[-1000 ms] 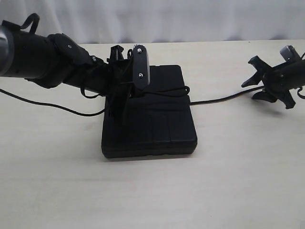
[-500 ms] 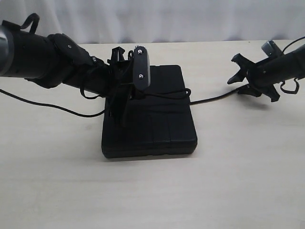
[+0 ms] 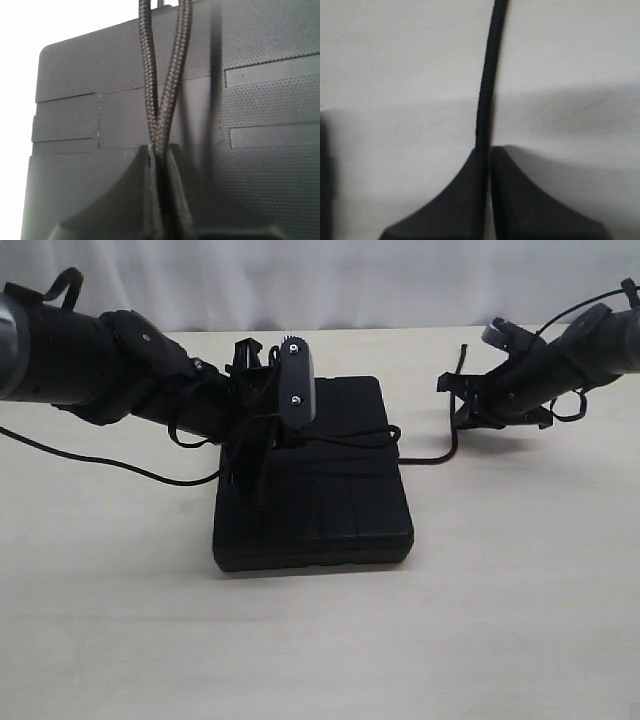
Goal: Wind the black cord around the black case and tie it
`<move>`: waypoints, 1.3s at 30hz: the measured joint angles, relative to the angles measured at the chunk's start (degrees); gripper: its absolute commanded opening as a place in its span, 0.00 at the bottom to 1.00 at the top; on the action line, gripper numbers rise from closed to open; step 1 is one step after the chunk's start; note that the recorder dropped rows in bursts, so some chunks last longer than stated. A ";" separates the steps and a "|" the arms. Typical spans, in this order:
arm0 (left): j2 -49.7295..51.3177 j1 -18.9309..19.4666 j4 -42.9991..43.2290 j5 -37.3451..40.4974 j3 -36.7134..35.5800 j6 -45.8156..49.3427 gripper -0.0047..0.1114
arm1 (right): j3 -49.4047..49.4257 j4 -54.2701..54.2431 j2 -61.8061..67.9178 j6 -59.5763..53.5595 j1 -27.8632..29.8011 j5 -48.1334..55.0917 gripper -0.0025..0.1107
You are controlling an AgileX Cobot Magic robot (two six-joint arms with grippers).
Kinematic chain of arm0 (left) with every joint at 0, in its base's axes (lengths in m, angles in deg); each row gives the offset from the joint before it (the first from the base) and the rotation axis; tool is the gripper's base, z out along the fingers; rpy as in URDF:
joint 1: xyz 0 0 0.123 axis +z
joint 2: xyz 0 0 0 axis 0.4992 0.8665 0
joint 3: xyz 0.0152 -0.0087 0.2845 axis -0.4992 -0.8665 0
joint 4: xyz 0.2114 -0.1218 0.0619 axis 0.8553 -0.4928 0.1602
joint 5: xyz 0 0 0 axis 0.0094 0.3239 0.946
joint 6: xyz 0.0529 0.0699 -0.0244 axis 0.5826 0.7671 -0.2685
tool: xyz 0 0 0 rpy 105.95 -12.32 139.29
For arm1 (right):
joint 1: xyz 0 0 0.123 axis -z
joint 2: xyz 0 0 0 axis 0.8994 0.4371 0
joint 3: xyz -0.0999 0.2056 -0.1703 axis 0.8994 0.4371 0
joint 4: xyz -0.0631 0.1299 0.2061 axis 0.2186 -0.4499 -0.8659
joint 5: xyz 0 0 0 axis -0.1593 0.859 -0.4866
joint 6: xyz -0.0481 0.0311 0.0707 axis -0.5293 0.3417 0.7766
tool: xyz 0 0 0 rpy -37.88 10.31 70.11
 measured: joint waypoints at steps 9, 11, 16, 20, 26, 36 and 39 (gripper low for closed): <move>0.00 0.00 0.15 -0.22 0.00 0.00 0.04 | 4.39 7.18 -5.03 -0.78 -2.17 4.68 0.34; 0.00 0.00 0.15 -0.47 0.00 0.00 0.04 | 4.69 7.90 -5.53 -1.35 -3.41 5.50 0.39; 0.00 0.00 0.15 -1.33 0.00 0.00 0.04 | 4.82 8.16 -5.66 -1.94 -6.82 1.50 0.38; 0.00 0.00 0.15 -2.11 0.00 0.00 0.04 | 4.95 12.86 -5.52 0.69 -6.93 -0.32 0.38; 0.00 0.00 0.15 -2.11 0.00 0.00 0.04 | 4.73 24.19 -5.29 4.80 -6.93 -2.32 0.23; 0.00 0.00 0.15 -2.11 0.00 0.00 0.04 | 4.34 25.48 -4.96 2.66 -7.56 -1.57 0.06; 0.00 0.00 0.15 -2.11 0.00 0.00 0.04 | 4.69 25.57 -5.35 2.93 -7.81 -1.22 0.06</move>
